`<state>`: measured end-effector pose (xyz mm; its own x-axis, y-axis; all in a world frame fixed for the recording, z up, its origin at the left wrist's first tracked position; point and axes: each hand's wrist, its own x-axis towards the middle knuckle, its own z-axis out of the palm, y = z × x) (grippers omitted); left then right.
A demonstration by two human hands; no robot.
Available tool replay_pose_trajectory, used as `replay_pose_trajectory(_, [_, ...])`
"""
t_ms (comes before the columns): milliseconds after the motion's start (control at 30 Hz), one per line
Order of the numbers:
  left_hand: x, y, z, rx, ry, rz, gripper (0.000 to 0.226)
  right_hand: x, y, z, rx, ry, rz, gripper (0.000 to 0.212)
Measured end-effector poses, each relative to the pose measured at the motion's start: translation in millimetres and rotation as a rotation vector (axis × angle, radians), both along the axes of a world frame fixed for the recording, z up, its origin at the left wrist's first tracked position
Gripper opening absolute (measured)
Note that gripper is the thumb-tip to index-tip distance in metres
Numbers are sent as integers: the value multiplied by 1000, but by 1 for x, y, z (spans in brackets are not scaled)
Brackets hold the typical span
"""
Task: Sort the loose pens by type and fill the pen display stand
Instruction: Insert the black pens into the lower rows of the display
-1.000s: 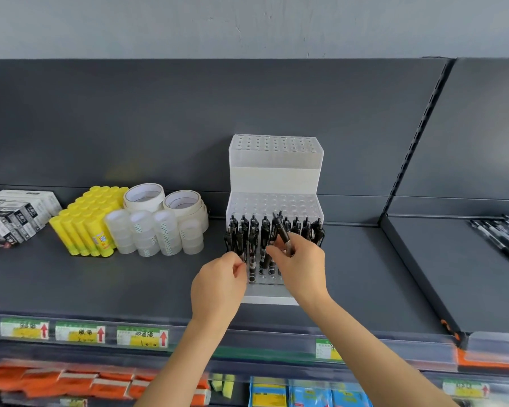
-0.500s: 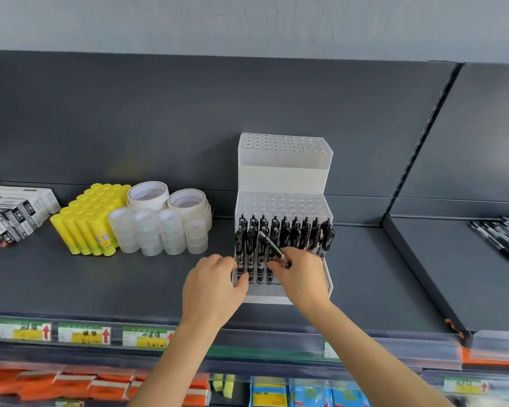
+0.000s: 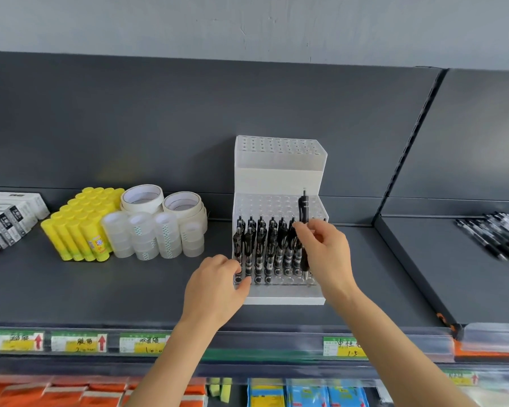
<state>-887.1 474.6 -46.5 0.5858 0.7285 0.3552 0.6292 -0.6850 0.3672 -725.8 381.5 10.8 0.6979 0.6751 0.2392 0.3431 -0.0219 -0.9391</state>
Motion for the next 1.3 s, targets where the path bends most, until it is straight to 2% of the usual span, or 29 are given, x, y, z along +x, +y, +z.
replay_pose_trajectory(233, [-5,4,3,12,42,-51,32,0,5,-16,-136,-202,-37,22])
replay_pose_trajectory(333, [-6,4,4,15,59,-68,34,-1,9,-18,-173,-264,-46,22])
replay_pose_trajectory(500, [-8,5,6,6,84,-83,36,-2,10,-33,-403,-438,-2,23])
replay_pose_trajectory(867, [-15,2,9,-8,69,-147,34,-6,4,-34,-595,-485,22,26])
replay_pose_trajectory(1067, [-5,-13,11,-1,23,-372,30,-1,-41,-41,-638,-541,-103,25])
replay_pose_trajectory(1167, [16,-30,15,14,47,-512,35,7,-75,-46,-683,-575,-160,31])
replay_pose_trajectory(1300, [51,-61,18,-43,115,-652,47,21,-128,-48,-760,-516,-235,41])
